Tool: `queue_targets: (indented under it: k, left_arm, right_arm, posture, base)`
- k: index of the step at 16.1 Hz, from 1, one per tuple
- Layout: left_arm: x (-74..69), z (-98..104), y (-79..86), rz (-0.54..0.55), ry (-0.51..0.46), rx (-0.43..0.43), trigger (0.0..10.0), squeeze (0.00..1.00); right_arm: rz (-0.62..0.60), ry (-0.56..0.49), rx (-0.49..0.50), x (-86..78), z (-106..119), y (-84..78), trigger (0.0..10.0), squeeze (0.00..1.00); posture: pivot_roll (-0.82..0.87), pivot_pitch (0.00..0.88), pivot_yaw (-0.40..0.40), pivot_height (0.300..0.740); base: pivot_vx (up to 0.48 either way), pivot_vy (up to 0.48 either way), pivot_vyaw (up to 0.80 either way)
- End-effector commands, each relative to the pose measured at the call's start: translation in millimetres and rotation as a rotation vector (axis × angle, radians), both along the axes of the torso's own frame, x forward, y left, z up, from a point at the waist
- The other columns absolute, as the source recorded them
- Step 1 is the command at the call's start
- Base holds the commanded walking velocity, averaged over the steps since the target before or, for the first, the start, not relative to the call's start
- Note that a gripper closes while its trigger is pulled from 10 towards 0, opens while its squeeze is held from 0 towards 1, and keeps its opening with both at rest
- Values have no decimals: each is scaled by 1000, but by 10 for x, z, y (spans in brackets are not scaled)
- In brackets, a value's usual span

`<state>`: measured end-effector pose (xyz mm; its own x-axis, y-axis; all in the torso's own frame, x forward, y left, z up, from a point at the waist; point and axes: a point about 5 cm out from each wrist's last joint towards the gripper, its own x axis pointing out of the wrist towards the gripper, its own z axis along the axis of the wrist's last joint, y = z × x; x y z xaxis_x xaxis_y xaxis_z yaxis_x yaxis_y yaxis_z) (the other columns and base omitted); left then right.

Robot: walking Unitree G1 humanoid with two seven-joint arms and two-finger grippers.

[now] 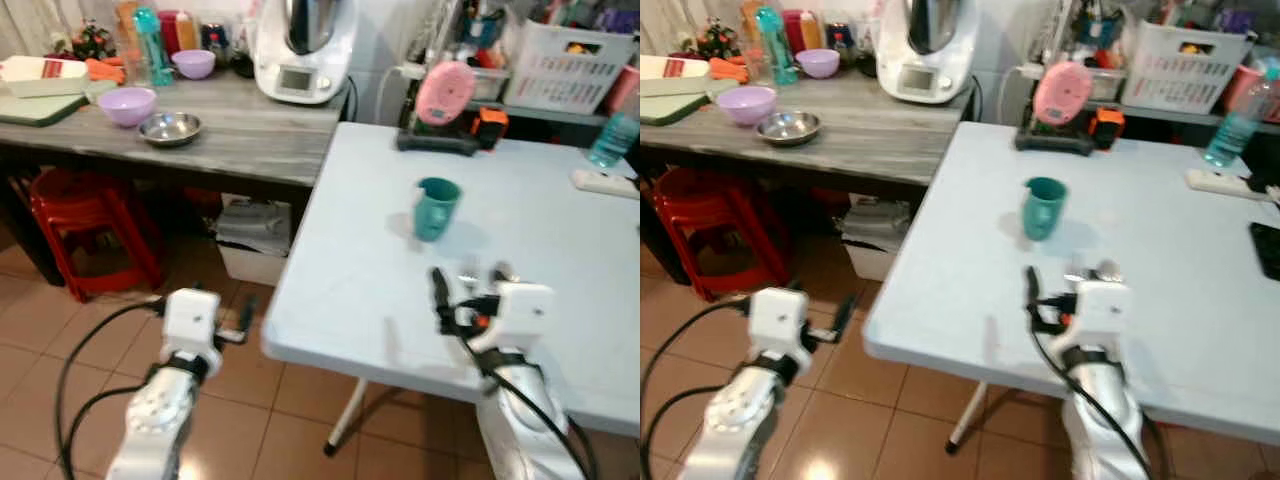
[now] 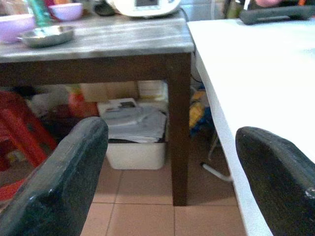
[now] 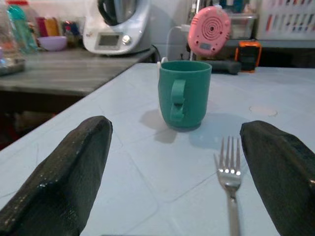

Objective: Setting the table

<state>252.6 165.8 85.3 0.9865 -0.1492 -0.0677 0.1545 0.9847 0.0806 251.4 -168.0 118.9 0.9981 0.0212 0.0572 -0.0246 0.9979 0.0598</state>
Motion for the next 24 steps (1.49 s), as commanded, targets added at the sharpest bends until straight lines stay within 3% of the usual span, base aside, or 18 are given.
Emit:
queue_targets:
  k: [1,3,7,14,19,24]
  left_arm:
    - [19,32,-38,-15,-10,-22,10000,0]
    - [17,25,-45,-36,-10,-12,10000,0]
    - [-32,44,-164,-290,-3,-85,10000,0]
    - [-86,48,-360,-525,20,-91,10000,0]
    - [-67,62,-383,-542,23,-96,10000,0]
    - [-87,48,-407,-554,28,-87,10000,0]
  right_arm:
    - [-21,3,-3,10,9,-45,10000,0]
    - [-26,12,14,3,-10,-28,10000,0]
    - [-94,67,-24,32,-88,-111,10000,0]
    - [-155,154,-20,159,-216,-166,10000,0]
    - [-167,222,-39,422,-248,-249,10000,0]
    - [-84,300,-47,583,-354,-146,10000,0]
  posture:
    - [17,0,6,740]
    - [17,0,6,740]
    - [19,0,6,740]
    - [12,0,5,740]
    - [17,0,-3,740]
    - [26,0,-7,740]
  base:
    - [0,0,0]
    - [0,0,0]
    - [0,0,0]
    - [0,0,0]
    - [0,0,0]
    - [0,0,0]
